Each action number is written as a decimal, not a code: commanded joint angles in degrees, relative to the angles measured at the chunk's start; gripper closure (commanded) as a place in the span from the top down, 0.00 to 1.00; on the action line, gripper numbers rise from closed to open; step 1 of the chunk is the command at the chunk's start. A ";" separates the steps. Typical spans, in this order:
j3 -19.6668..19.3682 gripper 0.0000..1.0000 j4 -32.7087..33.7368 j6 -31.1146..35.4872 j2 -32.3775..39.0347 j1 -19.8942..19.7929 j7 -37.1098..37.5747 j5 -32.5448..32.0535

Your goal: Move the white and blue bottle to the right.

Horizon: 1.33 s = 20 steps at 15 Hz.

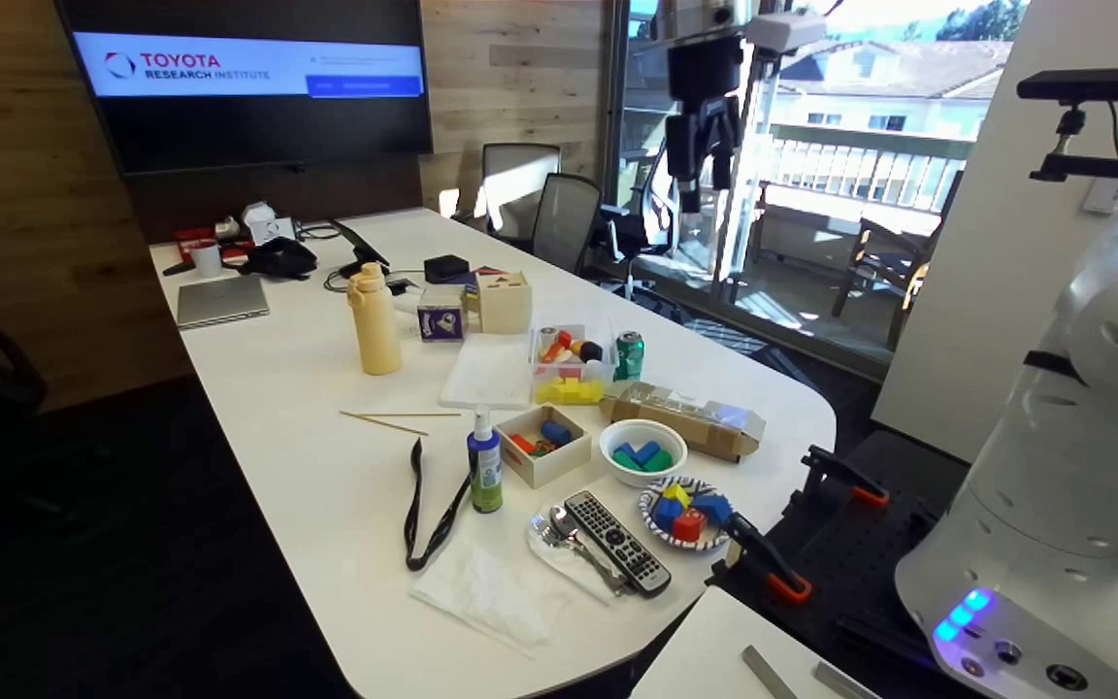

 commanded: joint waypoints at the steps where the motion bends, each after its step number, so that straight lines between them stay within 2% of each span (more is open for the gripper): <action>1: 6.00 1.00 3.64 7.25 9.33 3.68 6.72 2.79; 5: 12.36 1.00 8.47 17.45 23.07 5.49 16.26 -1.31; 8: 13.42 1.00 14.06 20.85 34.41 6.99 22.24 -5.42; 11: 11.31 1.00 21.76 20.78 45.45 9.96 25.63 -8.84; 14: 8.45 1.00 27.65 20.17 52.67 12.24 26.50 -8.34; 20: 4.66 1.00 34.51 19.88 59.57 14.23 26.01 -6.23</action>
